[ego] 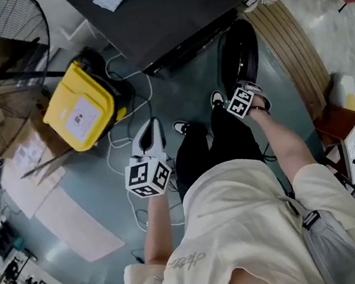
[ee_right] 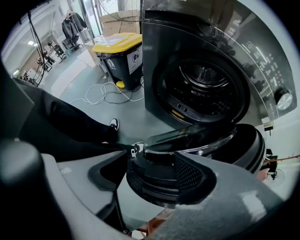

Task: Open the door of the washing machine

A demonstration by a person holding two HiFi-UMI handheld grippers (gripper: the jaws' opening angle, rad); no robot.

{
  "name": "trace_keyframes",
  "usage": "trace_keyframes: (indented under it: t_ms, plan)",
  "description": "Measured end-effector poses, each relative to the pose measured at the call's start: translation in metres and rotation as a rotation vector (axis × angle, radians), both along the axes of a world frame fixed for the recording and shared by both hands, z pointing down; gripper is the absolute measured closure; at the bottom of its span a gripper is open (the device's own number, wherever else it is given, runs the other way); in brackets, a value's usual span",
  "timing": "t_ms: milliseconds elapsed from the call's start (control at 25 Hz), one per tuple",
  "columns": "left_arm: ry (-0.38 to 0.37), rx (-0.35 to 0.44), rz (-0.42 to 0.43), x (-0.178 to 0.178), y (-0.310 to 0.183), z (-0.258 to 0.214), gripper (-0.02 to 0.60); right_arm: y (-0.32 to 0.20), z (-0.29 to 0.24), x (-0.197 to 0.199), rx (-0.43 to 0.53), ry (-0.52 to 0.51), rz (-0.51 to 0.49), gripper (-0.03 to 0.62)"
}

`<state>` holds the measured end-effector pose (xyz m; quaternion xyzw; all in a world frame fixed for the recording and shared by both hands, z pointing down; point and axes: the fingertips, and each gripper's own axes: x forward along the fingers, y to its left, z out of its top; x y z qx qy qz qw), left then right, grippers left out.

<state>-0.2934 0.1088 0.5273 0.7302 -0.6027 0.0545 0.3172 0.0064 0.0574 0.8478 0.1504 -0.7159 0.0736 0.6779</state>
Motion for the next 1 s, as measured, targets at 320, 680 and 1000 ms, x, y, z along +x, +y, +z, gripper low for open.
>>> trace_keyframes:
  t_ms: [320, 680, 1000]
  plan:
    - [-0.031, 0.009, 0.015, 0.048, -0.016, -0.014, 0.563, 0.009, -0.002, 0.023, -0.006, -0.067, 0.027, 0.284]
    - [-0.044, 0.017, 0.041, 0.114, -0.034, -0.020, 0.563, 0.012, -0.008, 0.054, -0.011, -0.117, -0.023, 0.284]
    - [-0.072, 0.027, 0.065, 0.158, -0.055, -0.027, 0.563, 0.007, -0.011, 0.088, -0.026, -0.155, 0.023, 0.284]
